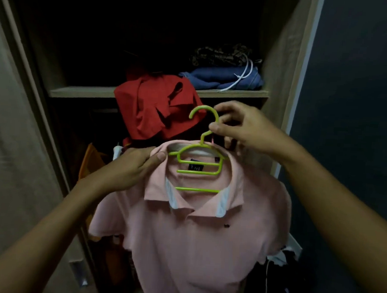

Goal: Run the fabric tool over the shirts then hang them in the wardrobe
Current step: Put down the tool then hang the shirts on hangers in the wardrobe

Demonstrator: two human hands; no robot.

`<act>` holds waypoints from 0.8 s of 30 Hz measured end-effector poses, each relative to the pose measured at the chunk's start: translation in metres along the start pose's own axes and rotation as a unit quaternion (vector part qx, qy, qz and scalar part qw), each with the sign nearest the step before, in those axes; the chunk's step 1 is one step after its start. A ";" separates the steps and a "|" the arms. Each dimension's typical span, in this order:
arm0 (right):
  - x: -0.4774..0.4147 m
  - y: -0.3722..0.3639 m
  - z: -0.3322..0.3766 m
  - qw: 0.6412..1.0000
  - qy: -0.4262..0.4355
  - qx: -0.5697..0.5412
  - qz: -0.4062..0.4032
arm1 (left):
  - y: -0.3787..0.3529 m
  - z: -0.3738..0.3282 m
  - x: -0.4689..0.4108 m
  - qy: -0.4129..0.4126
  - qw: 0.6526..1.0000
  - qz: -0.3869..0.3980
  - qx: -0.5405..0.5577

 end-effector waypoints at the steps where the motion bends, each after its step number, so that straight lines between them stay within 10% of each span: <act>1: -0.006 -0.009 -0.001 1.000 0.001 -0.010 0.023 | -0.003 -0.001 0.000 0.000 1.000 -0.001 0.009; 12: -0.021 -0.039 0.012 0.995 0.074 -0.069 0.009 | -0.014 -0.005 0.004 0.000 0.996 -0.067 -0.054; 19: 0.011 -0.009 -0.033 0.945 -0.009 0.250 0.208 | 0.001 0.006 -0.001 0.010 0.995 -0.096 -0.020; 24: 0.035 0.006 -0.046 0.959 -0.043 0.145 0.238 | 0.003 -0.007 -0.019 -0.002 0.993 -0.109 -0.051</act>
Point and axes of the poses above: each hand's wrist, its own x-axis away from the middle knuckle, its own y-axis out of the back of the hand, z = x × y, the point moved 7 cm from there along -x, towards the middle knuckle, and after that the axes turned 4 degrees about y, right-handed, at the moved point
